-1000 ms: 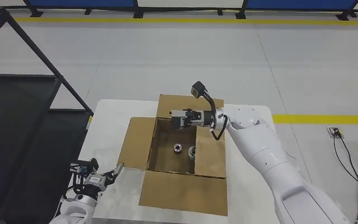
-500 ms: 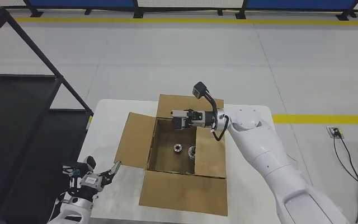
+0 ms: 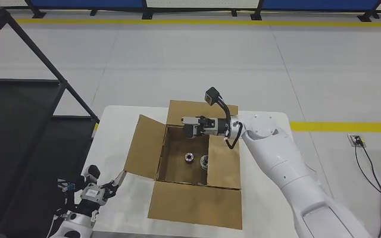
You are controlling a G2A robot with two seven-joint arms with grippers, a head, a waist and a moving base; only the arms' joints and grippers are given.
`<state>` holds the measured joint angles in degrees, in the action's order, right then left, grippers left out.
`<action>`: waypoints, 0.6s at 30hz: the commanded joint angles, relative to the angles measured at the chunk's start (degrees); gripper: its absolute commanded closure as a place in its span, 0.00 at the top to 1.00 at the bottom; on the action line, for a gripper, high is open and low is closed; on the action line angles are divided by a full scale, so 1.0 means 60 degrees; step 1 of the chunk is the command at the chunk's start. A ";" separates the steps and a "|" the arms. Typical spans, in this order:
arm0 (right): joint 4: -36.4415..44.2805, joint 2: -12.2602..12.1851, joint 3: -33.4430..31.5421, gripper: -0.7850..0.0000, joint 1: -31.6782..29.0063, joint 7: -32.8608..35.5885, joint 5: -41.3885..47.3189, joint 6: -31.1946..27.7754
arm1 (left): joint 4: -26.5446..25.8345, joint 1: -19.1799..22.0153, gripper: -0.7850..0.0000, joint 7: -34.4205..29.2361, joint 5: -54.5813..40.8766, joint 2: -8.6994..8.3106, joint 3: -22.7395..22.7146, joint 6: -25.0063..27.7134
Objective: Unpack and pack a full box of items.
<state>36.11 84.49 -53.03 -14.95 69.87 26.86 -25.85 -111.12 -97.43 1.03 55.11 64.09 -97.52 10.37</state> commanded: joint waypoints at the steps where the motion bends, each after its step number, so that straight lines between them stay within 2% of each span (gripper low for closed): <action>1: -0.0029 0.0011 -0.0001 1.00 0.0018 0.0002 -0.0007 0.0005 | -0.0021 -0.0025 1.00 0.0016 -0.0138 0.0007 -0.0084 0.0067; 12: -0.0199 0.0013 -0.0102 1.00 0.0083 -0.0027 -0.0091 -0.0064 | -0.0789 -0.0493 1.00 0.0861 -0.0563 0.0071 -0.0505 0.0544; 18: -0.0041 -0.0201 -0.0504 1.00 0.0036 -0.0170 -0.0321 -0.0459 | -0.1942 -0.0635 1.00 0.0716 -0.0662 0.0051 -0.0800 0.1357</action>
<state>35.52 83.70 -55.31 -14.59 69.03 25.28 -27.96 -121.04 -101.33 6.31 51.31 64.48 -102.24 16.83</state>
